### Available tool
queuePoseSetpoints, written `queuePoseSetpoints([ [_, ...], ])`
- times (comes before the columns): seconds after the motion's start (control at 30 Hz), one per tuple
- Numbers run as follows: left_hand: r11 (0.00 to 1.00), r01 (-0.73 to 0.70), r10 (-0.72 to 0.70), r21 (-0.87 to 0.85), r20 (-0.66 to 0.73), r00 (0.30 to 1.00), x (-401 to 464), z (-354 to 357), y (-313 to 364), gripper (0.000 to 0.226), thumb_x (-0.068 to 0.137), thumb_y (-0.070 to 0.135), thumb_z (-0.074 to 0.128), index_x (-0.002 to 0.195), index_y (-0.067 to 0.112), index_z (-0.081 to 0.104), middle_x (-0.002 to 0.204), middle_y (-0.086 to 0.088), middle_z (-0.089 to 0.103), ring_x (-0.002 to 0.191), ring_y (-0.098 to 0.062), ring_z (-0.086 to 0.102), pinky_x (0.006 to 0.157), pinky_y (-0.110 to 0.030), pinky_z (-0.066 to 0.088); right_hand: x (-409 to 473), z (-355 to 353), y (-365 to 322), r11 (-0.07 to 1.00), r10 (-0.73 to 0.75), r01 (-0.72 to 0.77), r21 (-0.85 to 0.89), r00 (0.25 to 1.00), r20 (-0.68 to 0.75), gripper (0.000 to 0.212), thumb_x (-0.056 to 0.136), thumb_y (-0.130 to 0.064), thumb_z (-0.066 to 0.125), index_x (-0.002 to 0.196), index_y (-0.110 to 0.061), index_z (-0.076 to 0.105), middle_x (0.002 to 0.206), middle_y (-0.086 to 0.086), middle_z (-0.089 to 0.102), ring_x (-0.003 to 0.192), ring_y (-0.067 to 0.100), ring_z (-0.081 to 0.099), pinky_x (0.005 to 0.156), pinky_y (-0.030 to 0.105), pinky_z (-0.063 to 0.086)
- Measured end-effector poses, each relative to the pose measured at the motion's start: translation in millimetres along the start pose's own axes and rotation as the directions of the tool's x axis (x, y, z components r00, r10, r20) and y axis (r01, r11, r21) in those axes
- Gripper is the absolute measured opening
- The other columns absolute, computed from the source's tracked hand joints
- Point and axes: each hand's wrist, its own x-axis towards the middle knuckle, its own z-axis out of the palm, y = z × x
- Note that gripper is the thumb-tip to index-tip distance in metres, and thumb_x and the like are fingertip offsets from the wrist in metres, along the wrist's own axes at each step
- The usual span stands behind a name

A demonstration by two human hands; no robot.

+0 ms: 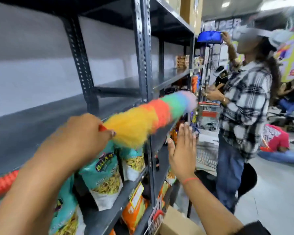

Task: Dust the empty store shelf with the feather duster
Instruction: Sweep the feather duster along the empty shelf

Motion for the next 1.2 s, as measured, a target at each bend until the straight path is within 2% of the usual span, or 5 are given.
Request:
queuePoseSetpoints([
  [0.17, 0.985, 0.109, -0.138, -0.130, -0.235, 0.962, -7, -54, -56, 0.029, 0.071, 0.045, 0.068, 0.061, 0.018, 0.060, 0.053, -0.004, 0.068, 0.052, -0.029, 0.061, 0.053, -0.040, 0.056, 29, 7, -67, 0.976, -0.195, 0.192, 0.106, 0.980, 0.023, 0.075, 0.088, -0.059, 0.000, 0.144, -0.010, 0.008, 0.149, 0.000, -0.002, 0.139, 0.016, -0.003, 0.115, 0.035, -0.003],
  [0.43, 0.959, 0.254, -0.279, -0.122, -0.278, 0.919, -45, -102, -103, 0.028, 0.067, 0.040, 0.074, 0.061, 0.018, 0.057, 0.047, 0.012, 0.069, 0.034, -0.005, 0.058, 0.050, -0.028, 0.051, 64, 15, -189, 0.836, -0.361, 0.372, 0.403, 0.926, -0.107, 0.053, 0.089, -0.012, 0.049, 0.133, 0.011, 0.031, 0.141, 0.031, 0.033, 0.133, 0.044, 0.027, 0.110, 0.050, 0.016],
  [0.73, 0.892, 0.448, -0.444, -0.064, -0.313, 0.840, -64, -118, -130, 0.025, 0.072, 0.036, 0.073, 0.069, 0.018, 0.056, 0.062, 0.001, 0.072, 0.057, -0.019, 0.066, 0.069, -0.036, 0.055, 57, 41, -234, 0.739, -0.524, 0.474, 0.479, 0.851, -0.033, 0.083, 0.087, -0.061, 0.020, 0.142, 0.000, 0.012, 0.152, 0.014, 0.004, 0.139, 0.023, -0.002, 0.115, 0.041, 0.000],
  [0.9, 0.875, 0.485, -0.482, 0.012, -0.086, 0.872, -52, -99, -143, 0.020, 0.075, 0.022, 0.074, 0.066, 0.015, 0.057, 0.069, -0.010, 0.072, 0.050, -0.017, 0.056, 0.058, -0.027, 0.047, 56, 54, -238, 0.676, -0.689, 0.611, 0.411, 0.723, 0.059, 0.077, 0.090, -0.060, 0.026, 0.142, -0.009, 0.000, 0.148, 0.005, -0.007, 0.136, 0.021, -0.017, 0.114, 0.043, -0.003],
  [1.2, 0.855, 0.503, -0.517, -0.126, -0.286, 0.807, -29, -108, -167, 0.019, 0.075, 0.030, 0.074, 0.067, 0.018, 0.061, 0.069, -0.003, 0.071, 0.059, -0.021, 0.063, 0.056, -0.026, 0.045, 56, 54, -237, 0.678, -0.704, 0.623, 0.391, 0.704, 0.098, 0.084, 0.084, -0.068, 0.003, 0.144, -0.009, 0.002, 0.148, 0.003, -0.009, 0.139, 0.022, -0.011, 0.114, 0.040, -0.007],
])
